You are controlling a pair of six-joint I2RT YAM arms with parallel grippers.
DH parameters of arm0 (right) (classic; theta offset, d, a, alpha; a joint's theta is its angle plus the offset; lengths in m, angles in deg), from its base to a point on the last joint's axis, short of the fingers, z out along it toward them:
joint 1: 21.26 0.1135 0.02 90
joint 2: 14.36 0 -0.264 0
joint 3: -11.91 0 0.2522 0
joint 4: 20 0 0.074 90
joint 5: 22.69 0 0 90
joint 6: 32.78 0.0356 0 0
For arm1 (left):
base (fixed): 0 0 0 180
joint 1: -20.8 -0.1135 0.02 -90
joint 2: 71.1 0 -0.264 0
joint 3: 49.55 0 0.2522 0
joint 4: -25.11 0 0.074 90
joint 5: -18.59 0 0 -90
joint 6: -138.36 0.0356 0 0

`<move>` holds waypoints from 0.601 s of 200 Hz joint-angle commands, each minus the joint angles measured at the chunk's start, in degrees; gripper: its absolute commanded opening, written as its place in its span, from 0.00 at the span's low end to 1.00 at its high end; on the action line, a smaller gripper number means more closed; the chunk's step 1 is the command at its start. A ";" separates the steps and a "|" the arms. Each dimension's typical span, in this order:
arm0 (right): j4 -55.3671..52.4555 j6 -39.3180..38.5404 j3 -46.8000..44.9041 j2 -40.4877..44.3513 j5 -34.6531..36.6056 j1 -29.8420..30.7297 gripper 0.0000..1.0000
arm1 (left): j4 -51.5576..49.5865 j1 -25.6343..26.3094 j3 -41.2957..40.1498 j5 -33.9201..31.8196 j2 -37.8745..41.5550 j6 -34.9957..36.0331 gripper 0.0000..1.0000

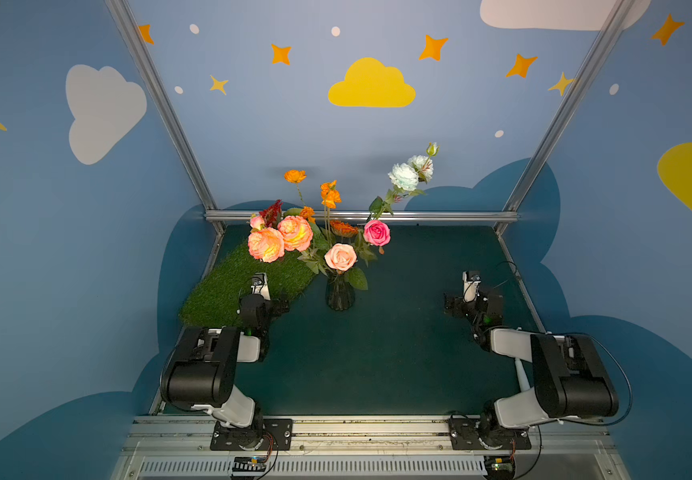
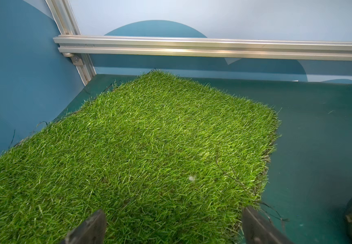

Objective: Pick out pink flowers from the vase
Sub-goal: Pick up the flower from the vase.

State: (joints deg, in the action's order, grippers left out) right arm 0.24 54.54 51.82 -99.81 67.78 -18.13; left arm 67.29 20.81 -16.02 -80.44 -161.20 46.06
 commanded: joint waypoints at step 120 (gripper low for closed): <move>-0.59 -0.16 1.16 1.08 -0.03 -0.13 0.97 | 0.07 -0.13 0.31 -0.10 -0.32 0.55 1.00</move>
State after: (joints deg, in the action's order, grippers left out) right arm 0.24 54.41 51.82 -99.81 67.87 -18.13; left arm 67.29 20.81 -16.02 -80.42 -161.20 46.04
